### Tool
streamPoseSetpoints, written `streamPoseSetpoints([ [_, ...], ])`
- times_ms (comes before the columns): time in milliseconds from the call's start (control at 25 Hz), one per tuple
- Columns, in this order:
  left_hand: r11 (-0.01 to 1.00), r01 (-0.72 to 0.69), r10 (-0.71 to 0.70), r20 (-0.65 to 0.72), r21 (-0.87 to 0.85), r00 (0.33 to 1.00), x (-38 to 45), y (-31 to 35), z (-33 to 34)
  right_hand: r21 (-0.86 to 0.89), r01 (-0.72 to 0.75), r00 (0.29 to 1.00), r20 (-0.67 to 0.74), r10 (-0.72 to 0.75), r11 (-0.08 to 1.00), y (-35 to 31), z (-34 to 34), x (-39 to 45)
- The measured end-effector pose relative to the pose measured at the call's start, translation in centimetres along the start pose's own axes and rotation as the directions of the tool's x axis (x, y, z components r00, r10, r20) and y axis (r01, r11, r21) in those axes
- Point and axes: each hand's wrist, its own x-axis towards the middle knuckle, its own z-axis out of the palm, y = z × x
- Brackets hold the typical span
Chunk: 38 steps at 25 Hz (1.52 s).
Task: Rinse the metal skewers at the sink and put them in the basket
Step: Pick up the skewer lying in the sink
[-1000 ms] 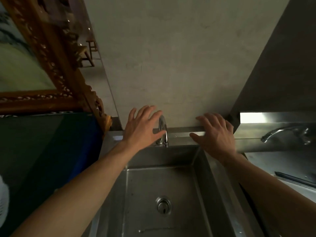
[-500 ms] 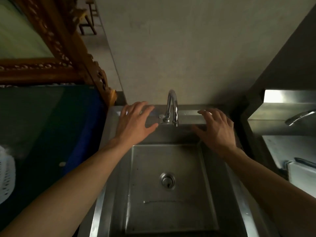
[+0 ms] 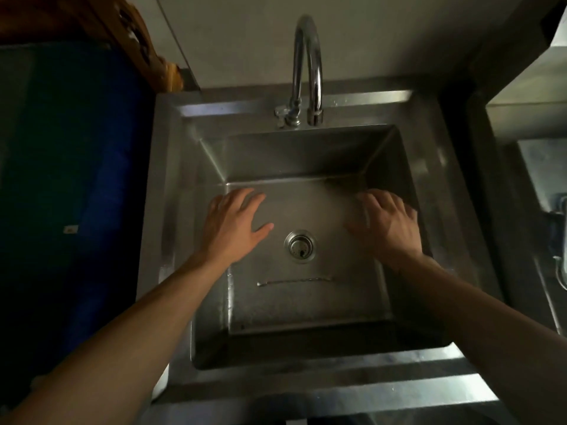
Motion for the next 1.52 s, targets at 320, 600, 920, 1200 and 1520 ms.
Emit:
streamPoseSetpoints([
  [320, 0.998, -0.061, 0.058, 0.148, 0.014, 0.987, -1.9, -1.0, 6.2, -0.019, 0.109, 0.993, 0.038, -0.109, 0.994, -0.5, 6.8, 0.6],
  [600, 0.999, -0.036, 0.026, 0.678, 0.001, 0.735, -5.2, -2.5, 17.7, -0.118, 0.220, 0.860, 0.492, -0.135, 0.968, 0.3, 19.4, 0.6],
  [920, 0.978, -0.202, 0.115, 0.690, 0.045, 0.715, -5.9, -3.3, 23.8, -0.191, 0.395, 0.785, 0.578, -0.222, 0.899, 1.5, 26.3, 1.8],
  [1200, 0.945, -0.315, 0.134, 0.767, 0.093, 0.628, -6.6, -2.3, 26.6, -0.133, 0.455, 0.628, 0.749, -0.211, 0.880, 1.6, 29.3, 2.0],
  [1520, 0.896, -0.419, 0.184, 0.736, 0.147, 0.652, -7.3, -1.6, 28.5, -0.167, 0.484, 0.717, 0.639, -0.279, 0.859, 1.4, 30.5, 1.4],
])
